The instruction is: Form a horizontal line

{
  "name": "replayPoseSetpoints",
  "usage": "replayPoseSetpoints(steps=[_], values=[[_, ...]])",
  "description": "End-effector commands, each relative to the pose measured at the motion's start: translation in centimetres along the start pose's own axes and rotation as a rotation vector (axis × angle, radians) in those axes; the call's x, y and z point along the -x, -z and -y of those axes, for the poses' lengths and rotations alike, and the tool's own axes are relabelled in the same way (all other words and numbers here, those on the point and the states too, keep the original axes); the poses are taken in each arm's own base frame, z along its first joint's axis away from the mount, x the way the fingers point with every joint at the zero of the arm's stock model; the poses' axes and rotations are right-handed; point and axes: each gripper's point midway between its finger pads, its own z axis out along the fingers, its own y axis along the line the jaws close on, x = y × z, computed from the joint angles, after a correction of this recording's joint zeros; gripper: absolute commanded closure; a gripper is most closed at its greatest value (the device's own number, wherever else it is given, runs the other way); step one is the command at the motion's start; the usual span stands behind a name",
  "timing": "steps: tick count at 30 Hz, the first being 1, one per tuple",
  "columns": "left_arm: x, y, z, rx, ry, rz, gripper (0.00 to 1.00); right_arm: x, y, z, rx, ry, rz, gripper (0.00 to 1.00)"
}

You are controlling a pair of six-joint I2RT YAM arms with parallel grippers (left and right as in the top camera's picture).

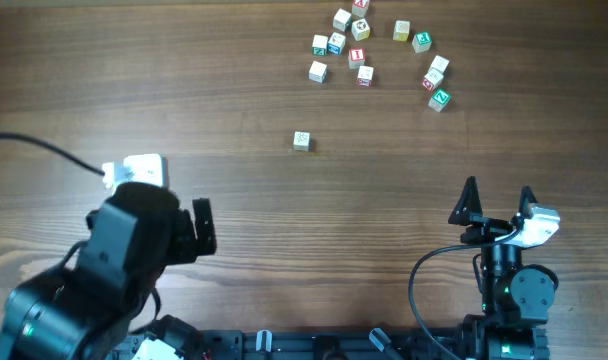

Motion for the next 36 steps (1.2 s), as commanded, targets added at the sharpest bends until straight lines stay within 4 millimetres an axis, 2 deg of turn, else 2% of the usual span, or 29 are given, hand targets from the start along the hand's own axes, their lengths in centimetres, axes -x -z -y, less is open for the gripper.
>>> replayPoseSetpoints(steps=[1,7,9,10,12,14,16,18,21,25,28,31,32,36], values=[[0.1,0.4,-0.6,0.014,0.027,0.023,0.00,-0.1,0.0,-0.3,0.018,0.017,-0.001,0.00],[0.1,0.3,-0.6,0.015,0.026,0.021,0.00,0.2,0.0,-0.5,0.025,-0.030,0.009,0.00],[0.1,0.3,-0.6,0.015,0.026,0.021,0.00,0.1,0.2,-2.5,0.137,-0.428,-0.031,0.00],[0.1,0.3,-0.6,0.015,0.026,0.021,0.00,-0.7,0.6,-4.5,0.240,-0.675,-0.132,0.01],[0.1,0.3,-0.6,0.015,0.026,0.021,0.00,-1.2,1.5,-7.2,0.372,-0.827,-0.250,0.00],[0.1,0.3,-0.6,0.015,0.026,0.021,0.00,-1.3,1.9,-7.9,0.401,-0.930,-0.304,0.00],[0.1,0.3,-0.6,0.015,0.026,0.021,0.00,-0.8,2.3,-8.8,0.462,-0.892,-0.306,0.00],[0.1,0.3,-0.6,0.015,0.026,0.021,0.00,0.3,2.9,-9.8,0.551,-0.725,-0.253,0.01],[0.1,0.3,-0.6,0.015,0.026,0.022,0.00,0.8,3.0,-9.9,0.546,-0.671,-0.258,0.00],[0.1,0.3,-0.6,0.015,0.026,0.021,0.00,1.3,1.6,-9.4,0.474,-0.595,-0.288,0.01],[0.1,0.3,-0.6,0.015,0.026,0.021,0.00,2.4,-0.7,-9.6,0.435,-0.512,-0.346,0.01],[0.1,0.3,-0.6,0.014,0.026,0.022,0.00,3.2,-3.7,-9.8,0.396,-0.452,-0.444,0.01],[0.1,0.3,-0.6,0.015,0.026,0.021,0.00,3.0,-5.6,-9.9,0.370,-0.422,-0.521,0.01],[0.1,0.3,-0.6,0.015,0.026,0.021,0.00,3.3,-10.6,-10.3,0.316,-0.348,-0.709,0.00]])
